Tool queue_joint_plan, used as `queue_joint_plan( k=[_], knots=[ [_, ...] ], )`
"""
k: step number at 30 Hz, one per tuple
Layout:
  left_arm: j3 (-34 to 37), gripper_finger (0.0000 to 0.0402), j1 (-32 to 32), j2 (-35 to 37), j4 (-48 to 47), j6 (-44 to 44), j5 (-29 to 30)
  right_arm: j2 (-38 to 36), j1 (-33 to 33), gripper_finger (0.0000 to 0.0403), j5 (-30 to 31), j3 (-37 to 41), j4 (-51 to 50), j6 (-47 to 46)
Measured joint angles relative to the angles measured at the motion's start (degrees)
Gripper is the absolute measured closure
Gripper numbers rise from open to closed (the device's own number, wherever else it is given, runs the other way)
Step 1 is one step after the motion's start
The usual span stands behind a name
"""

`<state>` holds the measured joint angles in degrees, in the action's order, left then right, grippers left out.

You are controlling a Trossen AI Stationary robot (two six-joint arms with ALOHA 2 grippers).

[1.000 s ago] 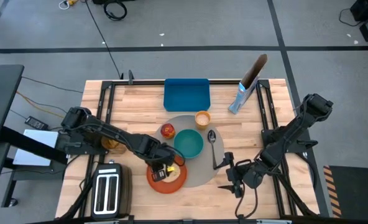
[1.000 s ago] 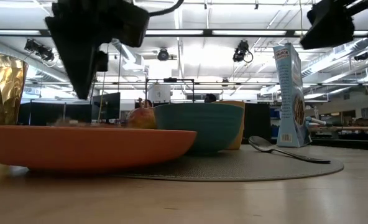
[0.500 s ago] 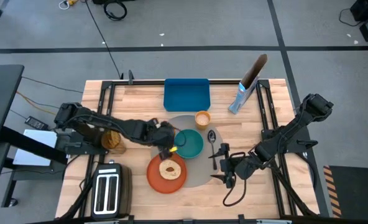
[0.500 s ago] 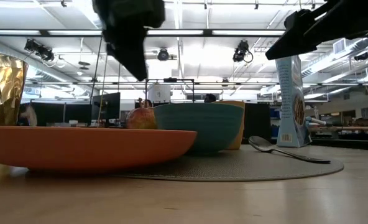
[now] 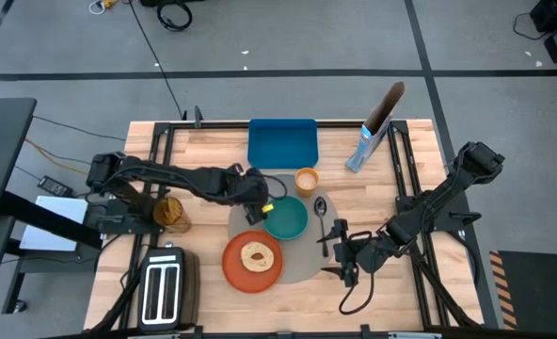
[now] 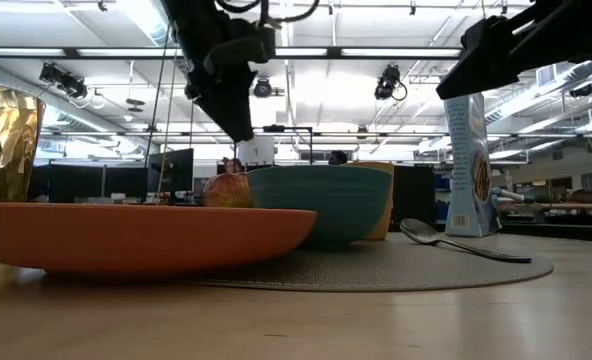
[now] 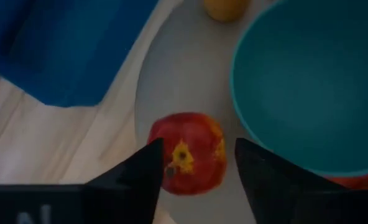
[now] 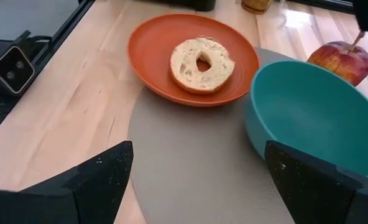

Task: Arrange a breakfast setting
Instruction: Adjust the red apple on the gray table mat

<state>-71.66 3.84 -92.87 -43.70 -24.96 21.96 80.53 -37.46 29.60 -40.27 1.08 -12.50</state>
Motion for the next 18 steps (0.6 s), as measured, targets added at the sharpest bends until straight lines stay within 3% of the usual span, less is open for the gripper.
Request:
queue_joint_plan(
  k=[4, 10, 18],
  knots=[
    [0.79, 0.0147, 1.43, 0.12, -1.24, 0.03, 0.61, 0.00, -0.02, 0.0030, -1.59, 0.00, -0.76, -1.38],
    [7.77, 0.0095, 3.21, 2.51, -0.67, -3.50, 0.84, 0.00, -0.11, 0.0032, -4.26, 0.00, -1.96, -0.98],
    [18.89, 0.0088, 4.66, 7.72, 11.77, -4.02, 2.03, 0.00, -0.06, 0.0035, -4.52, -0.01, -0.95, -0.57]
  ],
)
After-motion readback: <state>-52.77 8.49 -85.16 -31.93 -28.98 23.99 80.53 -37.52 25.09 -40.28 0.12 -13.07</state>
